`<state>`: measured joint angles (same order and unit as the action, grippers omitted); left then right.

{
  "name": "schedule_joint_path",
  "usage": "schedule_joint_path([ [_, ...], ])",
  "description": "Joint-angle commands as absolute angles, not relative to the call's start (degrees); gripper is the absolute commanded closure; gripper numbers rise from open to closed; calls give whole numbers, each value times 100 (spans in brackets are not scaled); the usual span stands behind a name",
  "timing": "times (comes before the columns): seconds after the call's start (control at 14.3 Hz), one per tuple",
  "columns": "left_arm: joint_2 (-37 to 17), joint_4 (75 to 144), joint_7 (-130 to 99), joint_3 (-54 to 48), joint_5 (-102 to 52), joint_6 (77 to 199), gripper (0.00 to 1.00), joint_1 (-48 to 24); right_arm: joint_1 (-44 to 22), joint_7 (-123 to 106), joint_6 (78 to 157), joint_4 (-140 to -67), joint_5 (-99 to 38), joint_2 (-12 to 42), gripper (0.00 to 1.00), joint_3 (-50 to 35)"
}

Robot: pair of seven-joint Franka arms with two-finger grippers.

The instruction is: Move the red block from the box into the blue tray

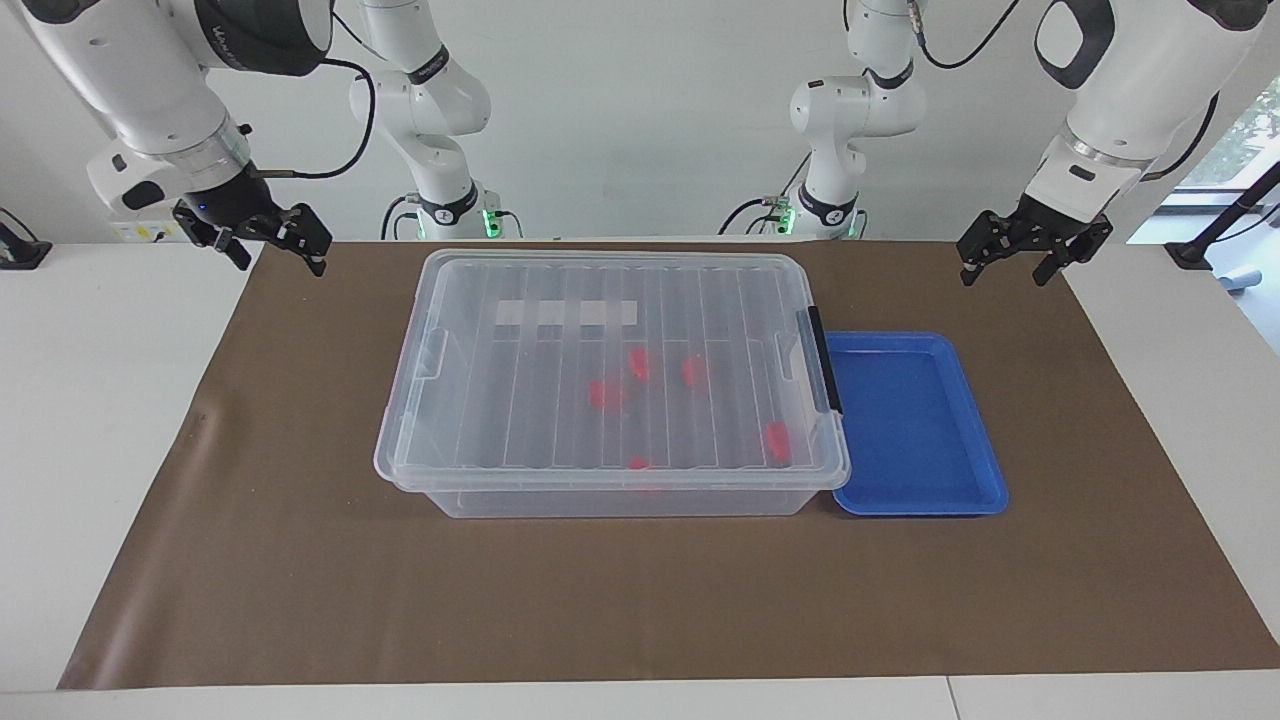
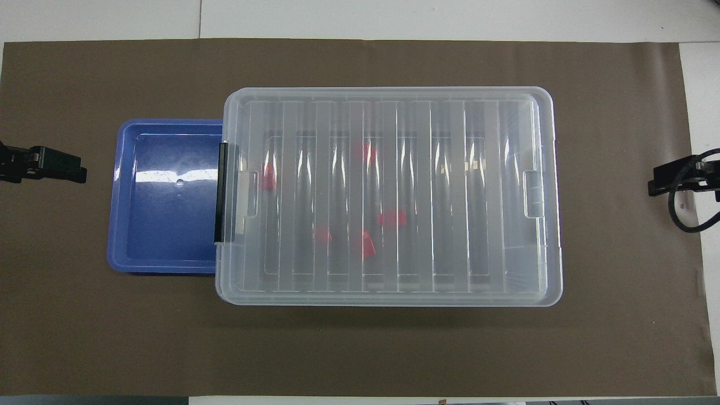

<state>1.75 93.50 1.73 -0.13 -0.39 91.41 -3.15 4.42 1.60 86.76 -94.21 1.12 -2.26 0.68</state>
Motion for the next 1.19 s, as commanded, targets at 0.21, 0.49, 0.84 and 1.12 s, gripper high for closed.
schedule_joint_path([
  [0.21, 334, 9510, 220, -26, -105, 9114, 0, -255, 510, 17, 8657, -9413, 88, -273, 0, 9],
  [0.49, 334, 9510, 220, -26, -105, 9114, 0, -255, 501, 26, 8657, -9413, 88, -272, 0, 9],
  [0.84, 334, 9501, 220, -26, -105, 9114, 0, -255, 510, -17, 8649, -9466, 79, -281, 0, 0],
  [1.12, 334, 9501, 220, -26, -105, 9114, 0, -255, 475, 61, 9322, -9938, 70, -413, 0, -351],
])
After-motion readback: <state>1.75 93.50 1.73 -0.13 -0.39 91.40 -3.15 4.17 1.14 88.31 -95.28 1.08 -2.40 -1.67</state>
